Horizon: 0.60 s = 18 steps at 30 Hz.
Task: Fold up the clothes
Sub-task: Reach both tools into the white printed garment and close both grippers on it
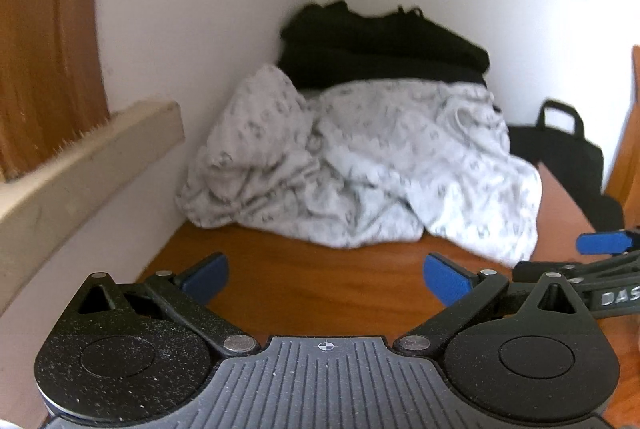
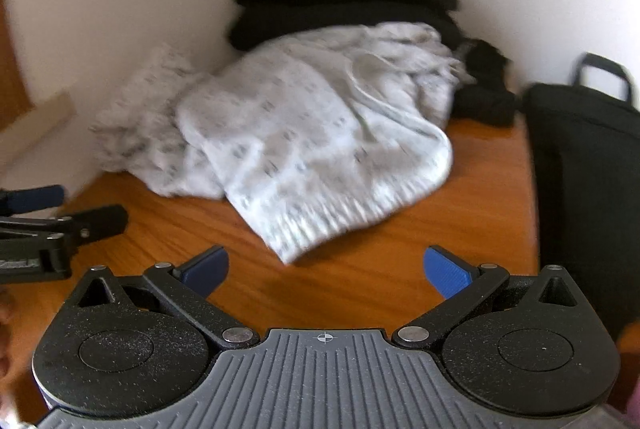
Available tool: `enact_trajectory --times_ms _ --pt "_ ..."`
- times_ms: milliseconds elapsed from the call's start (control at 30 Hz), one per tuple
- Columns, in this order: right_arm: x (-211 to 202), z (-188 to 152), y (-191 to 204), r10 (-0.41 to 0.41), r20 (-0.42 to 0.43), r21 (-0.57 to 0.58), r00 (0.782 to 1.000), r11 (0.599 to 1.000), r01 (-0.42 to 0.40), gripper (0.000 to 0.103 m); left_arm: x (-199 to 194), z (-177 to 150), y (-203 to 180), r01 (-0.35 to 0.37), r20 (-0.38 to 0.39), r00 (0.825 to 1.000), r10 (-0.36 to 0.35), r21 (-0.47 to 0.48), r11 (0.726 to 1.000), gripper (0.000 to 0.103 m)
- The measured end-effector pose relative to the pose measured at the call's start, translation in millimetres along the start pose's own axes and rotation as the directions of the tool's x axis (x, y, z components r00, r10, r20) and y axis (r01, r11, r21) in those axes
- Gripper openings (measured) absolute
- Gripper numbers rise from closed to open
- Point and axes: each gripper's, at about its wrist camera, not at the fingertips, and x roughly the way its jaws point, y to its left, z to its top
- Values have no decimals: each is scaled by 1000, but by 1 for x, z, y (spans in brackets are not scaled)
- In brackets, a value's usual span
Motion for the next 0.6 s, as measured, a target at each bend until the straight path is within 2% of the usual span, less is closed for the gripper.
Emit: enact_trajectory --times_ms 67,133,333,500,600 --pt "-2 11 -11 37 11 5 999 999 -38 103 -2 2 2 10 14 1000 -10 -30 999 103" --pt "-2 22 -19 78 6 -37 997 996 -77 103 -2 1 3 20 21 1000 -19 -42 999 103" --pt "-4 53 -45 244 33 -164 969 958 -236 103 -2 -1 5 49 40 998 -46 -76 996 103" --pt "10 79 -61 201 20 -239 979 952 -190 103 -2 -4 5 53 58 997 -48 -75 996 103" --pt "22 91 -84 219 23 -151 975 965 -213 103 -2 -5 5 60 60 997 -55 -83 995 103"
